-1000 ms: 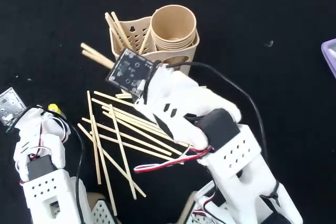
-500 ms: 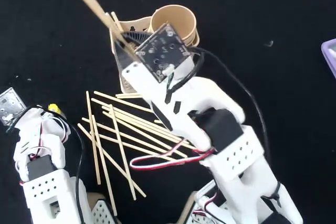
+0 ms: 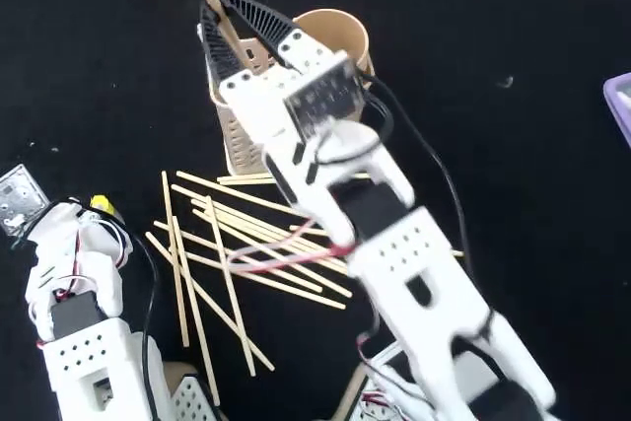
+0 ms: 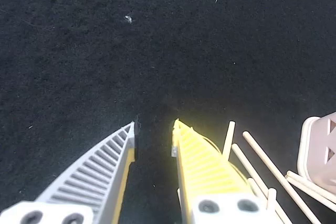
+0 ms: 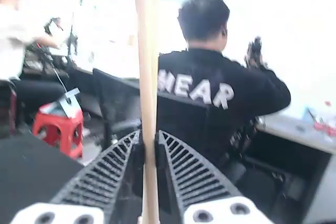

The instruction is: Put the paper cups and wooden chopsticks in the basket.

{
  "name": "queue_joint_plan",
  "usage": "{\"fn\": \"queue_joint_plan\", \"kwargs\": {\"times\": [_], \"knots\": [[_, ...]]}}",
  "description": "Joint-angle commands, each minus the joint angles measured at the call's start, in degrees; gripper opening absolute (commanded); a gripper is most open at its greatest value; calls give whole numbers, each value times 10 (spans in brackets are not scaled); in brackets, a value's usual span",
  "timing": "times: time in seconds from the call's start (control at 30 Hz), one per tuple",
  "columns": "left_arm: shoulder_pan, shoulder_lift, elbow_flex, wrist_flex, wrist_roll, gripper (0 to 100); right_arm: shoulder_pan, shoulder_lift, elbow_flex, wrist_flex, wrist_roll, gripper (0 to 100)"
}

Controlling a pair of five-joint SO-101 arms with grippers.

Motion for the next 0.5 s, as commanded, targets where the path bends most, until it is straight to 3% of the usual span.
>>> {"fn": "queue_joint_plan", "kwargs": {"times": [0.0, 0.47], "knots": [[-7, -9, -7, 3, -1, 127, 25, 71, -64, -27, -9, 11], [-7, -9, -7, 3, -1, 127, 47, 200, -124, 3, -41, 21]]}}
